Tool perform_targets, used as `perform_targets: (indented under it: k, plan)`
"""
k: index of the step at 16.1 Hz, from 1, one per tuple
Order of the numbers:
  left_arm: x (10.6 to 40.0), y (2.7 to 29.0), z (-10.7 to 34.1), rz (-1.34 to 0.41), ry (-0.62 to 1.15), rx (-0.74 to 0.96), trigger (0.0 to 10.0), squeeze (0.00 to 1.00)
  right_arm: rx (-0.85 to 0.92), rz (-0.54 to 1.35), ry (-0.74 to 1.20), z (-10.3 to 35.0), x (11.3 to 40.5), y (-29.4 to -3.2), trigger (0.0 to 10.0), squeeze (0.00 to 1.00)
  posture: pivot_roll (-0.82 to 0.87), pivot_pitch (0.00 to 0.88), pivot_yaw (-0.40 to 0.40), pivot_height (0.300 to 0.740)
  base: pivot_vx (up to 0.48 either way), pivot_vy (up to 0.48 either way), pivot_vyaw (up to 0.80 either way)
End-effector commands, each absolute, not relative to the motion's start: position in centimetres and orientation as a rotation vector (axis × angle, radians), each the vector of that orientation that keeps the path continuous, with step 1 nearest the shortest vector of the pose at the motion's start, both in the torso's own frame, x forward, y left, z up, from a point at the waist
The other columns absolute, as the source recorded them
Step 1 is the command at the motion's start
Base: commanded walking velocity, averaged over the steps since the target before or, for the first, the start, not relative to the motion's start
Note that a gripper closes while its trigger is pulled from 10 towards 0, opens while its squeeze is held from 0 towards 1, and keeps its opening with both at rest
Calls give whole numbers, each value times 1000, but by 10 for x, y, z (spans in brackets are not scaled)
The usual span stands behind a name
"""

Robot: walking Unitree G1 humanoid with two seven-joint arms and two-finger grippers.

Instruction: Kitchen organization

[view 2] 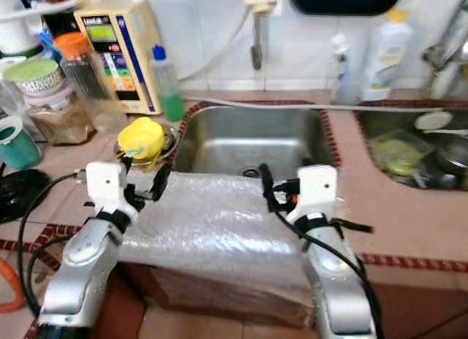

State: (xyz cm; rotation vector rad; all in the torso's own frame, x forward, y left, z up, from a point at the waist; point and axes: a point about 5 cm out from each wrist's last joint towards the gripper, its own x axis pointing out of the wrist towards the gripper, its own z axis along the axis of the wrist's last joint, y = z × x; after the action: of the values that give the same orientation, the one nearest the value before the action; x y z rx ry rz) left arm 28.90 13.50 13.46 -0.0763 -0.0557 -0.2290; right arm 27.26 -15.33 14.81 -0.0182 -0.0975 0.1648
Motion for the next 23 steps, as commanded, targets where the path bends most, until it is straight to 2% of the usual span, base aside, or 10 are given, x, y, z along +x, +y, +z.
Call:
perform_targets:
  k: [1,6,9,13,17,23]
  plan:
    - [290,131,135,-240,-55,-67,10000,0,-33,146,-105,150,272,-158,10000,0,31,0,86,740,0,0,0]
    - [291,129,134,-247,-54,-60,10000,0,-17,130,-114,153,274,-163,10000,0,22,0,87,740,0,0,0]
    - [290,127,133,-257,-53,-64,10000,0,-24,131,-114,153,272,-162,10000,0,18,0,88,740,0,0,-775]
    - [288,126,133,-261,-57,-64,10000,0,-53,144,-109,151,269,-162,10000,0,24,0,83,740,0,0,0]
    - [286,126,131,-260,-50,-75,10000,0,-74,127,-91,149,265,-175,10000,0,23,0,83,740,0,-358,0]
    - [284,125,131,-267,-44,-74,10000,0,-76,136,-93,149,263,-170,10000,0,22,0,84,740,0,-412,0]
